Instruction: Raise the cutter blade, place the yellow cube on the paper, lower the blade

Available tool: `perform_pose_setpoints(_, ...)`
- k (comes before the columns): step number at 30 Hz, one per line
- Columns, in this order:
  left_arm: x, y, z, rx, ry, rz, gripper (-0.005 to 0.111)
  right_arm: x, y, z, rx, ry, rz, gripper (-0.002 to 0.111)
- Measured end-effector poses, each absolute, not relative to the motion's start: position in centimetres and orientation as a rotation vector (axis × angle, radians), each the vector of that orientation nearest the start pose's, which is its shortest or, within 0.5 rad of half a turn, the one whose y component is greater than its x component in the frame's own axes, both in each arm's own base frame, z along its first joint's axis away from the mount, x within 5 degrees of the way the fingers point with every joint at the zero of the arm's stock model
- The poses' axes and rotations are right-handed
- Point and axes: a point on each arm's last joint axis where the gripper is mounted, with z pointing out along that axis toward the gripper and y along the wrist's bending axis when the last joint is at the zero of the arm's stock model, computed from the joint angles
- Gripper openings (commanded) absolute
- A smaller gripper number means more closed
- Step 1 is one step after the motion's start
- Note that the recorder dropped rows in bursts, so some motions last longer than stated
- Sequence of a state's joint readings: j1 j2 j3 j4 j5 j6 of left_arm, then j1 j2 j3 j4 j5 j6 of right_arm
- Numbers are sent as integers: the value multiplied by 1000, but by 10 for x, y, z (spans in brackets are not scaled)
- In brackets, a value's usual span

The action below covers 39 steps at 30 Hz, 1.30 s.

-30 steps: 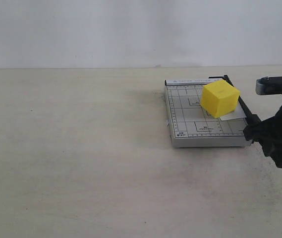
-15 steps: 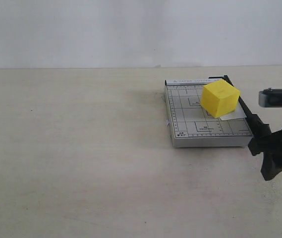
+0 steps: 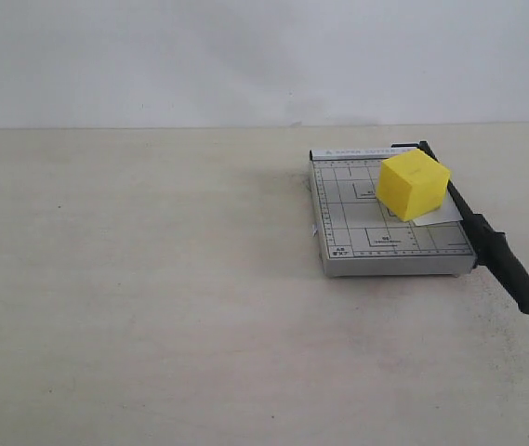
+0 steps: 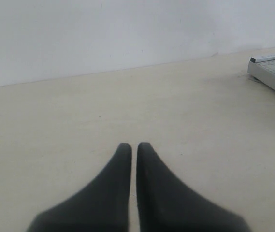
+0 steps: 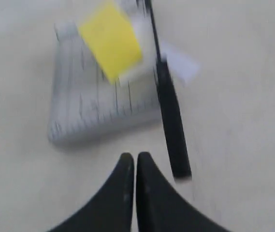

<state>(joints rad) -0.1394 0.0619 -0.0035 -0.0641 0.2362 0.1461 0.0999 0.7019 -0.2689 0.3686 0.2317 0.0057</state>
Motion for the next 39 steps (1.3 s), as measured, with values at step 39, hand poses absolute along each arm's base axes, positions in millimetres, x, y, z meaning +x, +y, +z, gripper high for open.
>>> perform_pose_setpoints(39, 59, -10, 189, 209, 1766, -53, 4, 65, -1, 206, 5, 1622, -17, 0)
